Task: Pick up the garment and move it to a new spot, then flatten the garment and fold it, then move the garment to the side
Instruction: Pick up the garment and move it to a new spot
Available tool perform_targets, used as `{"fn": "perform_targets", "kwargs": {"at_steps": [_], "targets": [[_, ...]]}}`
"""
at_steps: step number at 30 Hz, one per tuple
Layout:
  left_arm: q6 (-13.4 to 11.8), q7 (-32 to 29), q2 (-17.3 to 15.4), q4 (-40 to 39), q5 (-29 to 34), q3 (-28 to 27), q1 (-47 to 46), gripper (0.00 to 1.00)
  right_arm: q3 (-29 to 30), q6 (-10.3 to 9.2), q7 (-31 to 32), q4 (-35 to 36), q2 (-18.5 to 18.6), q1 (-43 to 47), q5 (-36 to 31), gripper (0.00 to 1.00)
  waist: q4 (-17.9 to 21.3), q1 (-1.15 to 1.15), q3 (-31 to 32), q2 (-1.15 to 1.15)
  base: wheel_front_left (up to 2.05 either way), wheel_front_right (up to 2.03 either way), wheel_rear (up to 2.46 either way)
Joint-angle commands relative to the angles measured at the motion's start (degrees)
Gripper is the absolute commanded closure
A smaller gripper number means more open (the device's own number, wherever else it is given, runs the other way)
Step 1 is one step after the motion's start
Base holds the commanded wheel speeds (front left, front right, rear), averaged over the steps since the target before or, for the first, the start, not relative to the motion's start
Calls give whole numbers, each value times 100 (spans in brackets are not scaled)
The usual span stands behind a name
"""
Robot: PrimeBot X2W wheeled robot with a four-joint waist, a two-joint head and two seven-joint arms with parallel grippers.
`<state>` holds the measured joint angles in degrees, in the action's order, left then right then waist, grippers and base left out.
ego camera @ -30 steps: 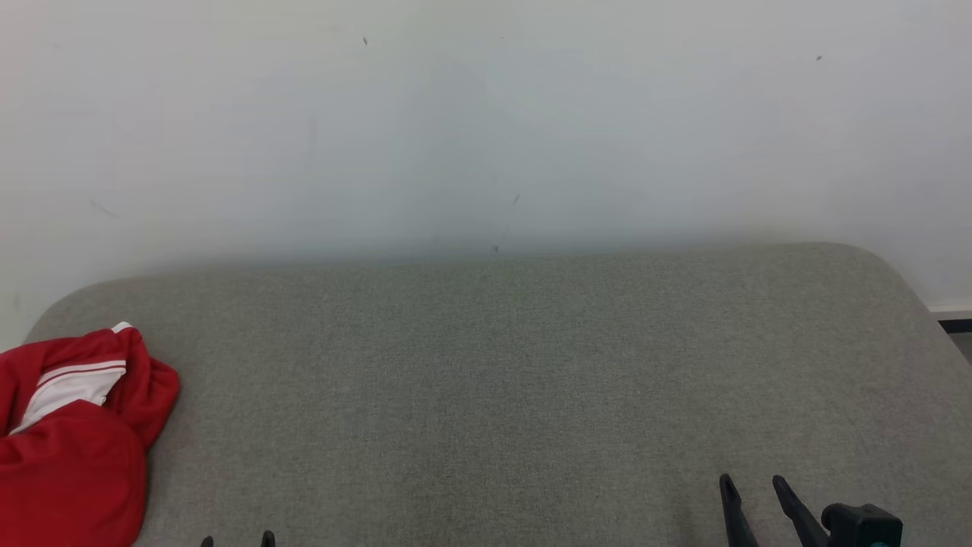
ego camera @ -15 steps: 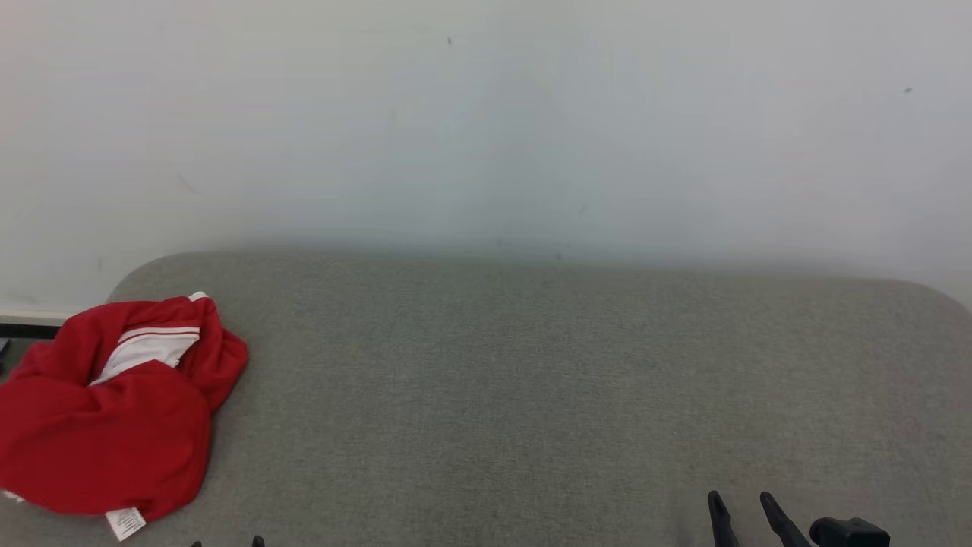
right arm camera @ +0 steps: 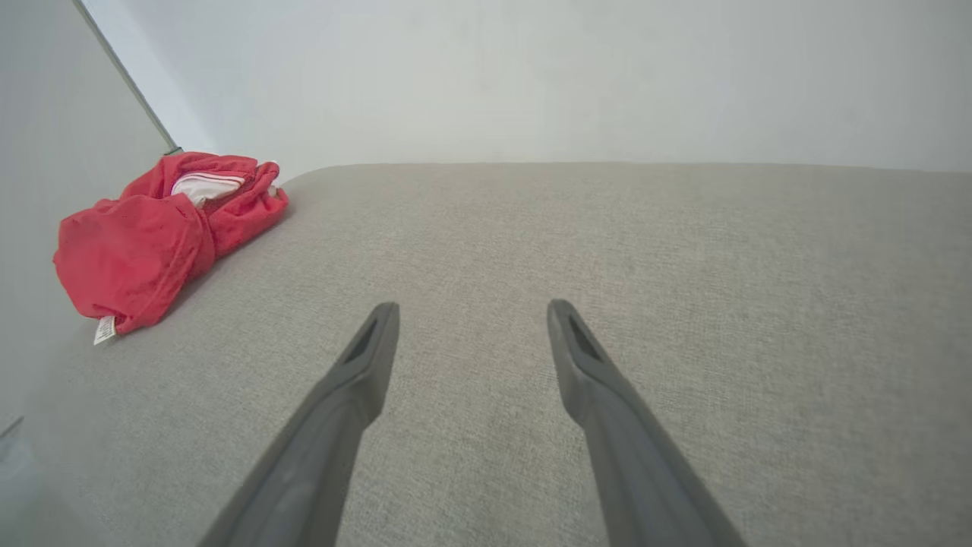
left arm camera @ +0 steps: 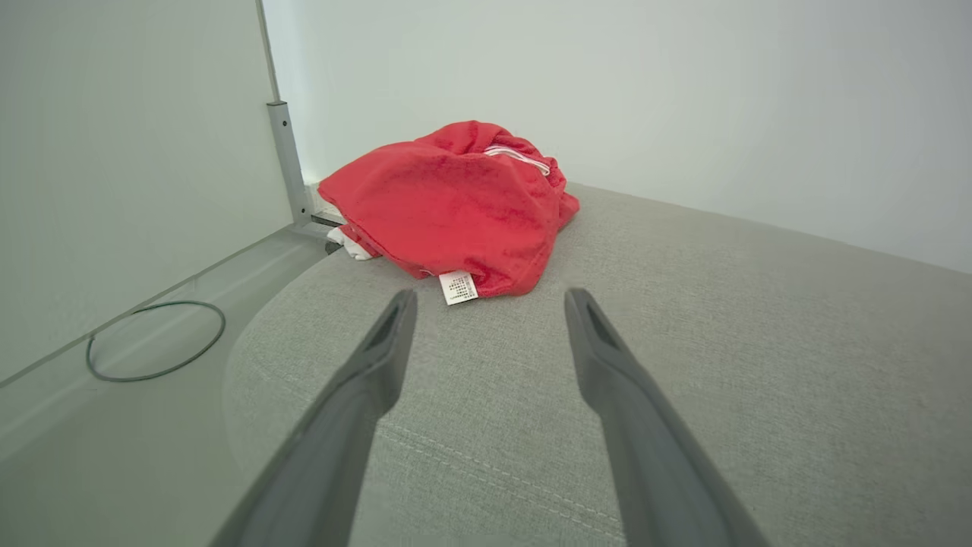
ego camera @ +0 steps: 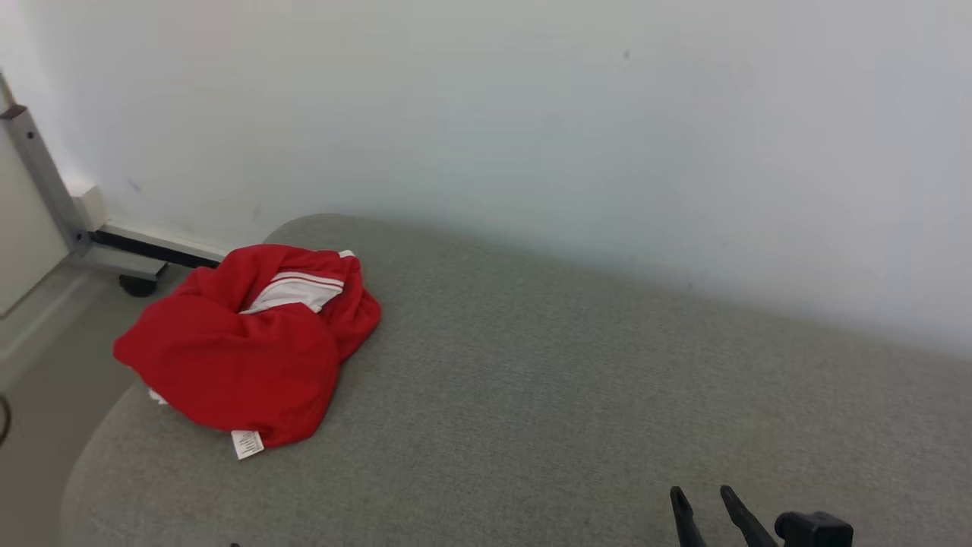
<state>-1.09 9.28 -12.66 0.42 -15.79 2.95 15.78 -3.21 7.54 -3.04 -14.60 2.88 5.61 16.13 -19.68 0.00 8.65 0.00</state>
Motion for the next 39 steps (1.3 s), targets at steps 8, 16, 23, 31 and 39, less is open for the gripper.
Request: {"fn": "perform_targets", "kwargs": {"at_steps": [8, 16, 23, 31, 39], "targets": [[-195, 139, 90, -174, -81, -131, 178, 0, -313, -10, -19, -213, 0, -479, -16, 0, -657, 0, -318, 0, 0, 0, 0], [-350, 262, 187, -263, -131, -202, 296, 0, -502, -10, -35, -414, -1, -803, -55, 0, -791, 0, -476, 0, 0, 0, 0], [-472, 197, 229, -239, -197, -237, 272, 0, -569, -11, -94, -551, -2, -903, -34, 0, -818, 0, -513, 0, 0, 0, 0], [-414, -261, 234, 109, -425, -188, -457, 0, -300, -11, -43, -510, -1, -737, -180, 0, -834, 0, -558, 0, 0, 0, 0], [-136, -1629, 129, 1848, -755, 99, -3035, 0, -83, -10, 383, 156, 0, -254, -533, 0, -804, 0, -971, 0, 0, 0, 0]]}}
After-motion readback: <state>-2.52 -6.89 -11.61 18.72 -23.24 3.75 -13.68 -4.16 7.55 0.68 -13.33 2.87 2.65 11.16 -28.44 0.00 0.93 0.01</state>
